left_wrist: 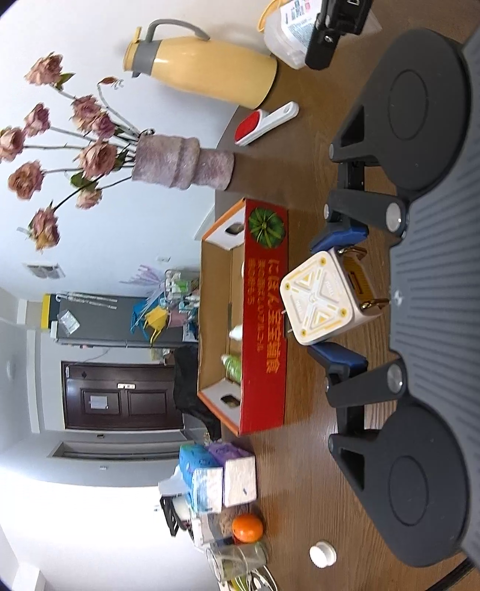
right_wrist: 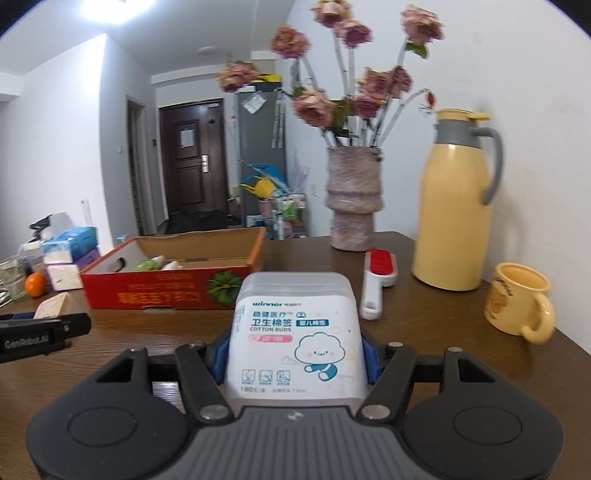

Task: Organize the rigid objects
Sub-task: 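Carry the plug cube and cotton-bud box over the cardboard box with both grippers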

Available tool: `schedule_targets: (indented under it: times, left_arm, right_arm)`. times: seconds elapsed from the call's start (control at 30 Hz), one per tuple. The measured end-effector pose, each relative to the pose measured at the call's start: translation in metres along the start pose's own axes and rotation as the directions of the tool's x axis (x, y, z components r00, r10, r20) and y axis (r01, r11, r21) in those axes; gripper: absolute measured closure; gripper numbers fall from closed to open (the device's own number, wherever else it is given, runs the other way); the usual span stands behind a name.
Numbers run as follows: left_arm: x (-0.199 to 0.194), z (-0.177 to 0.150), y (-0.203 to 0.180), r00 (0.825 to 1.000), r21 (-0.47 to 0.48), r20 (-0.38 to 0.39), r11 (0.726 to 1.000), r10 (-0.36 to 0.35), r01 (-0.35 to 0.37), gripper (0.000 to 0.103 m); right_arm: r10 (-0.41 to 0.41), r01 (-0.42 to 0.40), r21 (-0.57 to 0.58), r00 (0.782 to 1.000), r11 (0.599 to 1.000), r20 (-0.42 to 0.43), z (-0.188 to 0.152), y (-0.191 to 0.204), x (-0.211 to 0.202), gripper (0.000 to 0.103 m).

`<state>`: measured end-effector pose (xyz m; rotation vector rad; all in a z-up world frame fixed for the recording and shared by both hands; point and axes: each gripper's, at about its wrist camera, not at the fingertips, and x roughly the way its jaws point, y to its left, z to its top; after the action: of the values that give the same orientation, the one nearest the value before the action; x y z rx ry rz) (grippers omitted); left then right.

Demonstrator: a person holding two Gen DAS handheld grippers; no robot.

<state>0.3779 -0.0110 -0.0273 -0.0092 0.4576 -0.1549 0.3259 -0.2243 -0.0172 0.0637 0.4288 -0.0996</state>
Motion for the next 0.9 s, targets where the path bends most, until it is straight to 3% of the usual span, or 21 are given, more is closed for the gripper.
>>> schedule_targets:
  times: [0.47,0.9]
  left_arm:
    - [-0.003,0.014,0.045,0.998,-0.065,0.037,0.997,0.044,-0.042,0.049]
    - [0.011,0.034,0.057,0.997,-0.105,0.056,0.993,0.051,-0.044,0.049]
  right_arm:
    - [0.091,-0.090,-0.049,0.996,0.995,0.016,0.020,0.064,0.010,0.039]
    - [0.126,-0.126,-0.034,0.992,0.991,0.006,0.038,0.088,0.040,0.039]
